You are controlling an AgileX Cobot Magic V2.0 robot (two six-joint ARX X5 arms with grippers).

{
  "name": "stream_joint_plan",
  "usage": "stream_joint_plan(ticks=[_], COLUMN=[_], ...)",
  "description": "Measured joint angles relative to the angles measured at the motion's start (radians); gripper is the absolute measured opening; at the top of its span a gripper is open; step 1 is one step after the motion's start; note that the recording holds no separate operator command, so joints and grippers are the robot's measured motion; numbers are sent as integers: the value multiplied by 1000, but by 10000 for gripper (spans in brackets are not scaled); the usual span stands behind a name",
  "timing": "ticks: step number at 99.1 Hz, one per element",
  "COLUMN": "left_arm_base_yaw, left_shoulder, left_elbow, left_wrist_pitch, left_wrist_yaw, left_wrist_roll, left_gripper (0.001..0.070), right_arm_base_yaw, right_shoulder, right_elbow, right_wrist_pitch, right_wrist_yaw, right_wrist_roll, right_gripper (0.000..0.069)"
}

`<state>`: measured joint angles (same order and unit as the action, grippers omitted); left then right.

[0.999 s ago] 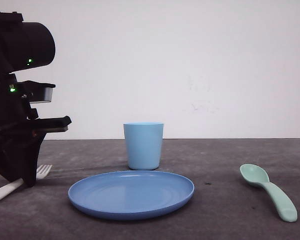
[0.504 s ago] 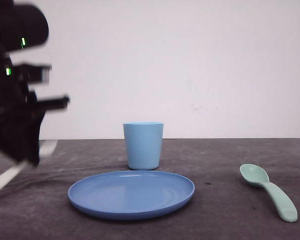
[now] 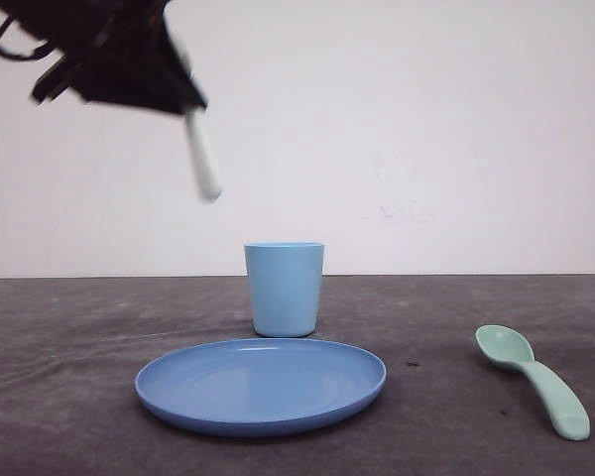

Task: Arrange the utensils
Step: 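Lift the white fork with the left gripper toward the blue cup, then lower the fork into the blue cup and open the left gripper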

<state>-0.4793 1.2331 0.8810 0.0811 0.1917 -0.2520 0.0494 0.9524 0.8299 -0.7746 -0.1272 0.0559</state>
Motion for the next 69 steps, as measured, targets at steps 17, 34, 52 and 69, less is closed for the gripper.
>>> stream_joint_plan(ticks=[17,34,52,69], left_arm_base_yaw=[-35,-55,-63,-63], left_shoulder=[55,143,249,326], left_elbow=[0,0,0,0], left_wrist_pitch=[152,267,427,478], left_wrist_yaw=[2,2,2,2], left_wrist_roll=[0,5,66,125], left_gripper=[65,65,65,65], right_arm_base_yaw=[0,0,0,0], right_shoulder=[0,0,0,0], right_elbow=[0,0,0,0], right_wrist_pitch=[0,0,0,0], right_wrist_yaw=[0,0,0,0], right_wrist_roll=[0,0,0,0], right_gripper=[679,679,679,679])
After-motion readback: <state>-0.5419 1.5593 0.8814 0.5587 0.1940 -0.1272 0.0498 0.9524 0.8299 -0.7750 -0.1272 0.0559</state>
